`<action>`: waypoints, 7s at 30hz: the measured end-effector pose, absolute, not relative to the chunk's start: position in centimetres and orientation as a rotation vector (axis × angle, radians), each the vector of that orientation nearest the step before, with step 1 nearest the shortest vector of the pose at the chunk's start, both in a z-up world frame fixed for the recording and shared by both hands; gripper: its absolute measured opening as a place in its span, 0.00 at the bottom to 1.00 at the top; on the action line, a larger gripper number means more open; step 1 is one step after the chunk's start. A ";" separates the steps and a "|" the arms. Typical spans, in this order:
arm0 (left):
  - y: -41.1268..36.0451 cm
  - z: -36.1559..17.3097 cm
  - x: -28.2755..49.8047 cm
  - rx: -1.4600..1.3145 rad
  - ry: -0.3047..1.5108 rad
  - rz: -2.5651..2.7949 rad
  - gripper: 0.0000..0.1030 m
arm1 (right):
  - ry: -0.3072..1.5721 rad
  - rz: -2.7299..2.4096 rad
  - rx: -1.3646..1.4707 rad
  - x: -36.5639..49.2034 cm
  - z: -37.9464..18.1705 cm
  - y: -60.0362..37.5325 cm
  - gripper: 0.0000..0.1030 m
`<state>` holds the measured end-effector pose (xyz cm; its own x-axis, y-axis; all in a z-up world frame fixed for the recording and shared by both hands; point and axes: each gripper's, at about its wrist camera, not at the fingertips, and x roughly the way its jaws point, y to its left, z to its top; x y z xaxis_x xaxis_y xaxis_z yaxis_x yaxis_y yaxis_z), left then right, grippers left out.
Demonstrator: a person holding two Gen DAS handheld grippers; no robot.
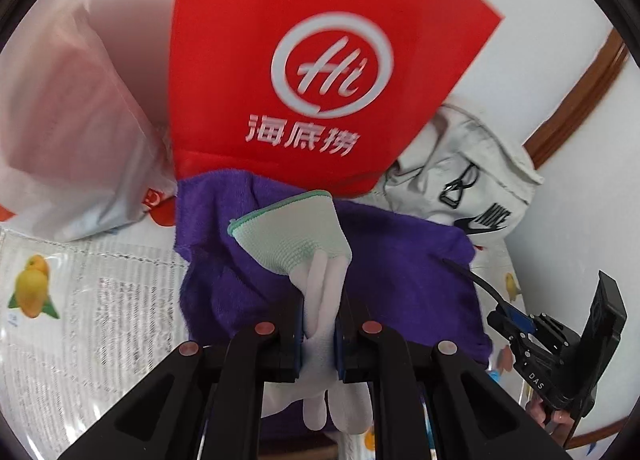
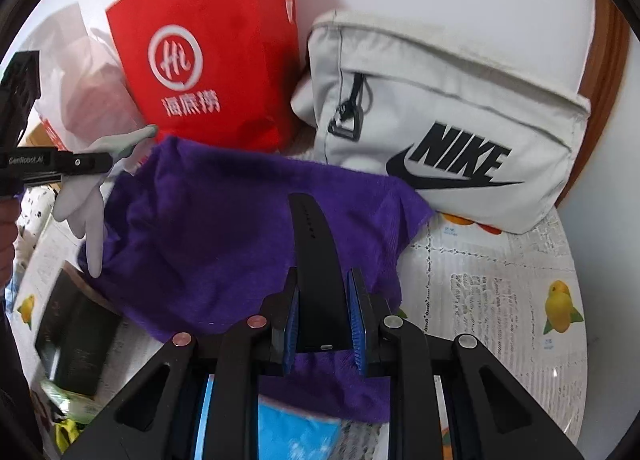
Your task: Organize soft objects
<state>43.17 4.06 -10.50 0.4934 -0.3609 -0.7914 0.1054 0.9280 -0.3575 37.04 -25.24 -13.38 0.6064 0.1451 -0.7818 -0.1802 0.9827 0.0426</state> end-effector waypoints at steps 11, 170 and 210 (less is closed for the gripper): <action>3.0 -14.2 45.9 -0.258 1.076 -0.275 0.11 | 0.962 0.192 -0.054 39.6 -16.1 -25.2 0.22; 6.6 -9.2 15.3 -0.241 0.822 -0.096 0.61 | 0.860 0.315 0.033 8.4 -13.1 -24.1 0.02; 4.0 -9.4 31.8 -0.206 0.930 -0.207 0.61 | 0.808 0.245 -0.005 30.5 -8.9 -24.3 0.02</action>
<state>31.77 4.01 -9.40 0.5811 -0.2639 -0.7699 0.0870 0.9607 -0.2636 30.50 -24.28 -8.95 0.6643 0.2155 -0.7158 -0.2191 0.9716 0.0891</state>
